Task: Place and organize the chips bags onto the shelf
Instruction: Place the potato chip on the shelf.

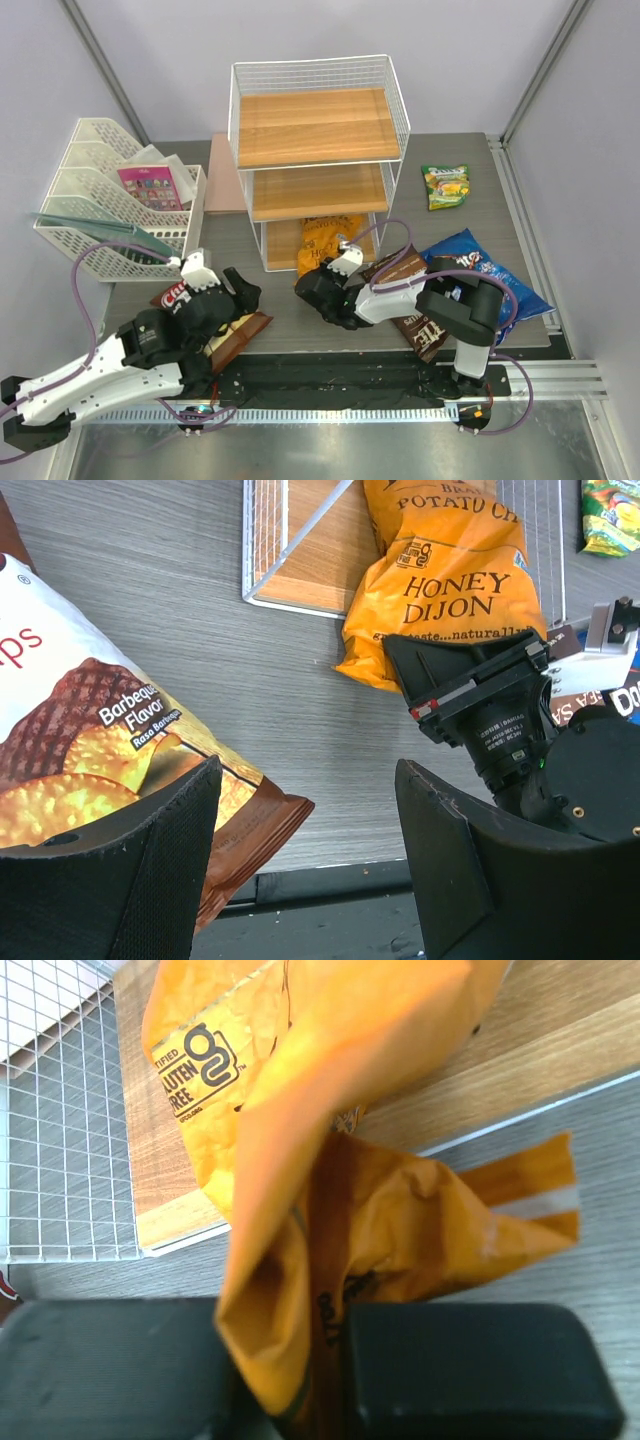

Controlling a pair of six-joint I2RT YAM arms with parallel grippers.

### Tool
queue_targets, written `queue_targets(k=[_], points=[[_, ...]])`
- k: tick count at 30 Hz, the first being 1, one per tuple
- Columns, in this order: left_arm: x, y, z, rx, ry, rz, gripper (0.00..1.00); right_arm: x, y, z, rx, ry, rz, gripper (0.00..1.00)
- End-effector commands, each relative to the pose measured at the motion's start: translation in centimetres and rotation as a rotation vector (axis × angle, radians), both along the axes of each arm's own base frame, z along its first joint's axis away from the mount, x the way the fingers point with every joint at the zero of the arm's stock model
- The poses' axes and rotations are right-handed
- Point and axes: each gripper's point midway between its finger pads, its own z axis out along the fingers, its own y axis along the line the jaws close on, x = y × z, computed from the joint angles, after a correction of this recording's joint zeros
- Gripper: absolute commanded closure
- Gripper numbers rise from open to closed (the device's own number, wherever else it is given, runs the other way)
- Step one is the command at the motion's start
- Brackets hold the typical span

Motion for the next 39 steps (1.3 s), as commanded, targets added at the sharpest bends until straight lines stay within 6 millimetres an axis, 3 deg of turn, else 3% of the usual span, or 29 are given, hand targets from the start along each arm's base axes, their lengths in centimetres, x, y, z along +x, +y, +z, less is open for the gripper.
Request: queue_targets(k=[1, 12, 17, 26, 31, 39], points=[[0.1, 0.6, -0.2, -0.008, -0.01, 0.027, 0.3, 0.6, -1.0, 0.7, 0.005, -0.053, -0.09, 0.93], [0.0, 0.5, -0.3, 0.009, 0.0, 0.016, 0.29, 1.8, -3.9, 2.7, 0.157, -0.142, -0.339, 0.98], [-0.1, 0.4, -0.3, 0.001, 0.002, 0.013, 0.3, 2.8, -4.0, 3.5, 0.168, -0.132, -0.345, 0.96], [-0.2, -0.1, -0.9, -0.01, 0.008, -0.005, 0.3, 4.6, -6.5, 3.9, 0.113, -0.117, -0.342, 0.93], [0.0, -1.3, -1.1, 0.009, 0.025, -0.032, 0.3, 6.0, -7.1, 3.0, 0.121, -0.058, -0.319, 0.9], [0.1, -1.7, -0.8, 0.017, 0.026, -0.04, 0.3, 7.0, -6.2, 1.4, 0.127, -0.026, -0.278, 0.9]])
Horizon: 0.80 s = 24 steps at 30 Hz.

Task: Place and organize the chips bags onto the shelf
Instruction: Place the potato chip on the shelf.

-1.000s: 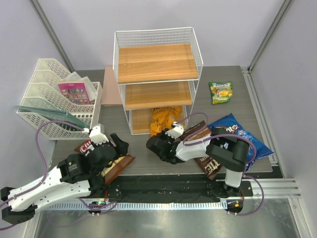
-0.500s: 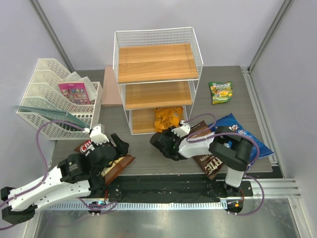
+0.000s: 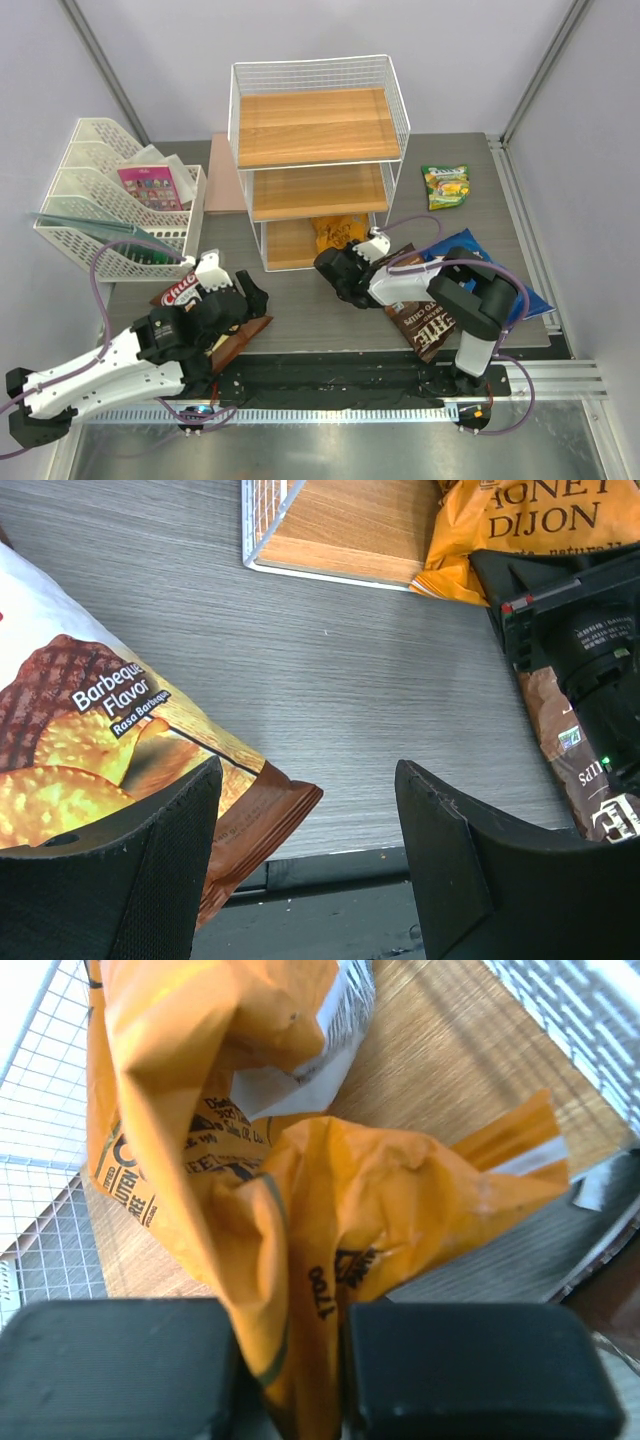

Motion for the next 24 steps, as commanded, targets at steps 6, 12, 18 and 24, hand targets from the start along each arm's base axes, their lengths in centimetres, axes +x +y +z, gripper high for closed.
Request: queue_targets(k=[6, 12, 18, 24], points=[[0.3, -0.1, 1.3, -0.046, -0.038, 0.01, 0.3, 2.1, 1.1, 0.4, 0.04, -0.042, 0.016, 0.92], [0.4, -0.1, 1.3, -0.049, -0.039, 0.014, 0.3, 2.9, 1.7, 0.8, 0.04, -0.035, 0.022, 0.85], [0.5, -0.3, 1.3, -0.037, -0.039, 0.011, 0.3, 2.3, 2.0, 0.9, 0.037, -0.014, 0.063, 0.6], [0.5, -0.8, 0.9, -0.05, -0.036, 0.001, 0.3, 0.8, 2.2, 1.3, 0.064, 0.021, 0.123, 0.41]])
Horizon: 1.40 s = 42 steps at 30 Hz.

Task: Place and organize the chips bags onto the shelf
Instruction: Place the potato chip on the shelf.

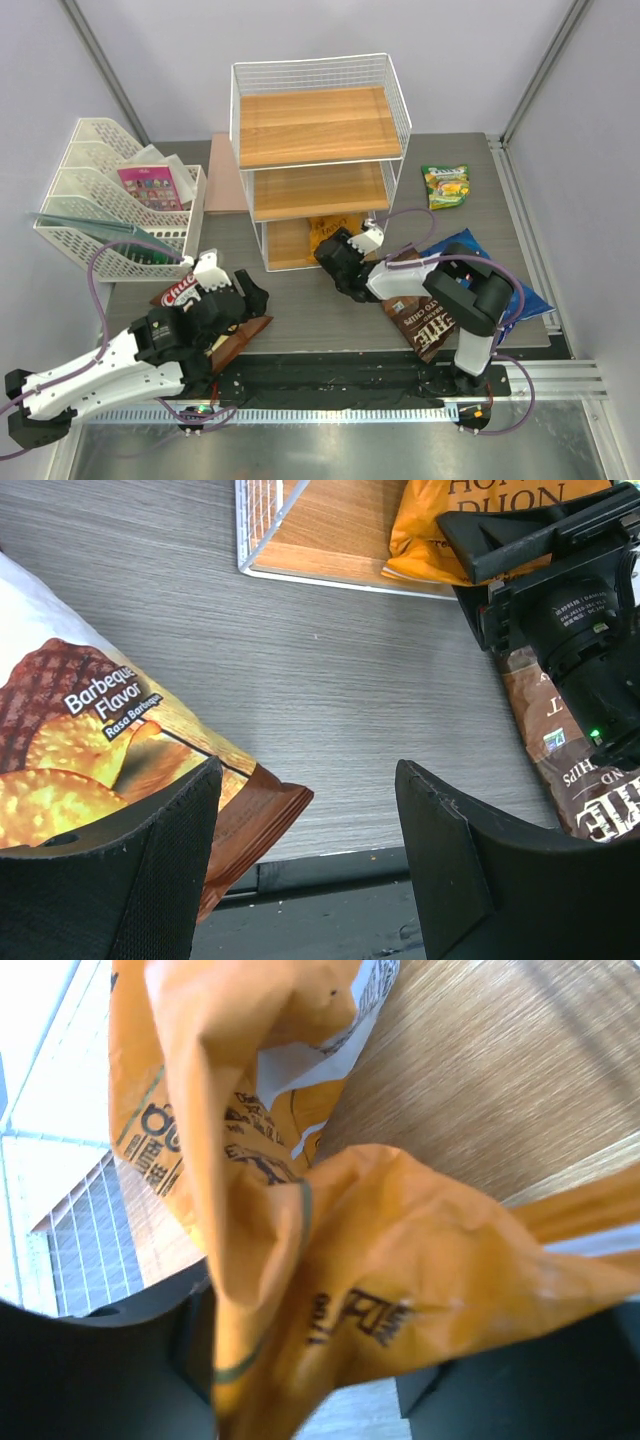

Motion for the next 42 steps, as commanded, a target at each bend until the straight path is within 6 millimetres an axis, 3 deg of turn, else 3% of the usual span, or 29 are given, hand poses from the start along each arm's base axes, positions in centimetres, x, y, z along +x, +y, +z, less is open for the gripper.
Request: queue_targets(k=[1, 4, 11, 18, 21, 27, 29, 31, 32, 33, 34, 35, 36, 37, 38, 39, 41, 42], points=[[0.5, -0.7, 0.6, -0.026, -0.026, 0.003, 0.29, -1.4, -0.3, 1.2, 0.018, 0.015, 0.043, 0.36], [0.5, -0.7, 0.5, -0.025, -0.026, 0.001, 0.3, -2.9, -0.8, 0.7, 0.018, 0.031, 0.053, 0.33], [0.5, -0.6, 0.4, -0.031, -0.029, 0.0, 0.3, -4.3, -1.2, 1.8, -0.06, 0.042, 0.122, 0.3], [0.7, -0.8, 0.6, -0.032, -0.039, 0.003, 0.3, -6.9, -1.8, 2.9, -0.014, 0.04, 0.2, 0.29], [0.7, -1.0, 0.3, -0.015, -0.035, -0.009, 0.3, -7.8, -1.8, 3.1, -0.074, 0.037, 0.249, 0.29], [0.6, -2.3, 0.0, 0.014, -0.019, -0.075, 0.28, -11.0, -2.7, 4.7, -0.176, 0.046, 0.354, 0.29], [0.3, -3.5, -0.6, 0.017, -0.003, -0.135, 0.24, -11.9, -3.2, 6.3, -0.162, 0.026, 0.374, 0.29], [-0.1, -5.4, -0.9, -0.028, 0.011, -0.198, 0.18, -12.9, -5.2, 5.8, -0.203, 0.05, 0.377, 0.29], [-0.2, -6.3, -1.3, -0.032, 0.024, -0.229, 0.17, -13.1, -6.1, 7.3, -0.187, 0.018, 0.368, 0.29], [-0.3, -7.2, -1.5, -0.051, 0.029, -0.255, 0.17, -13.7, -8.1, 6.4, -0.246, 0.044, 0.355, 0.29], [-0.5, -8.1, -2.0, -0.072, 0.033, -0.282, 0.17, -13.9, -9.2, 6.5, -0.264, 0.043, 0.338, 0.29], [-0.6, -10.1, -1.8, -0.133, 0.029, -0.332, 0.17, -13.8, -10.9, 7.9, -0.262, -0.004, 0.296, 0.29], [-0.6, -11.2, -1.7, -0.162, 0.02, -0.36, 0.17, -14.3, -13.0, 6.9, -0.343, 0.012, 0.29, 0.3], [-0.9, -12.0, -2.3, -0.174, 0.023, -0.388, 0.18, -14.4, -14.3, 7.3, -0.361, -0.006, 0.267, 0.3], [-0.6, -13.3, -1.6, -0.212, -0.001, -0.409, 0.17, -14.4, -15.8, 7.4, -0.384, -0.02, 0.228, 0.3], [-0.5, -13.9, -2.9, -0.173, 0.019, -0.419, 0.17, -14.4, -18.2, 8.0, -0.416, -0.04, 0.17, 0.31], [-0.3, -15.6, -2.7, -0.152, 0.019, -0.449, 0.18, -14.3, -19.5, 8.5, -0.398, -0.051, 0.133, 0.29], [-0.2, -16.5, -4.3, -0.088, 0.046, -0.482, 0.17, -14.2, -19.2, 9.0, -0.367, -0.073, 0.141, 0.29]])
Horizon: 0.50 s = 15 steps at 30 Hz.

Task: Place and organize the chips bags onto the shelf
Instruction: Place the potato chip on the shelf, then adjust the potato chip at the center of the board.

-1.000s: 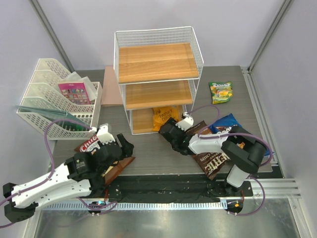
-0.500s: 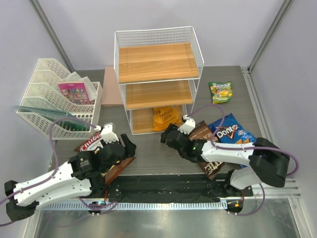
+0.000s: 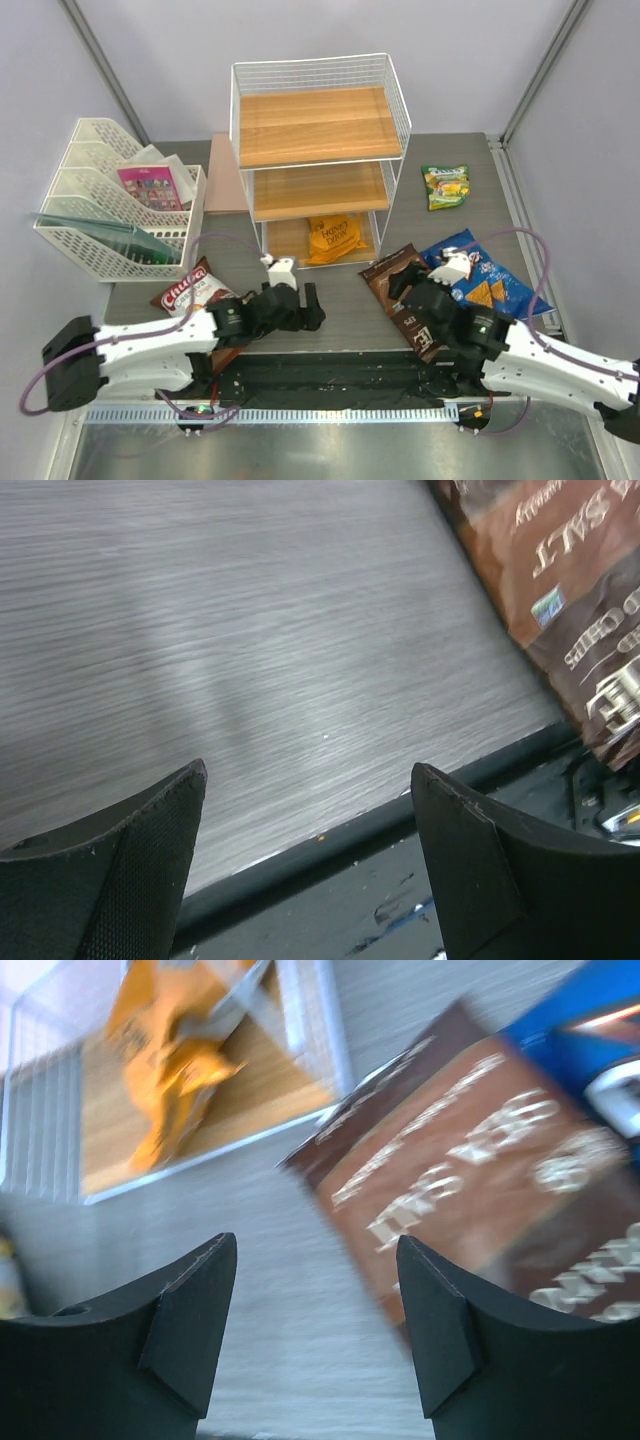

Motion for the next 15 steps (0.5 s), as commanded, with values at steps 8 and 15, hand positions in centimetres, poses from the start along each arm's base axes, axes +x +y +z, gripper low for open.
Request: queue_targets(k=[8, 15], points=[[2.0, -11.0, 0.8, -0.128, -0.044, -0.179, 0.09, 1.3, -4.3, -1.0, -0.223, 0.089, -0.125, 0.27], [1.0, -14.9, -2.7, -0.201, 0.041, -0.252, 0.08, 0.8, -5.8, -1.7, -0.118, 0.127, -0.232, 0.26]])
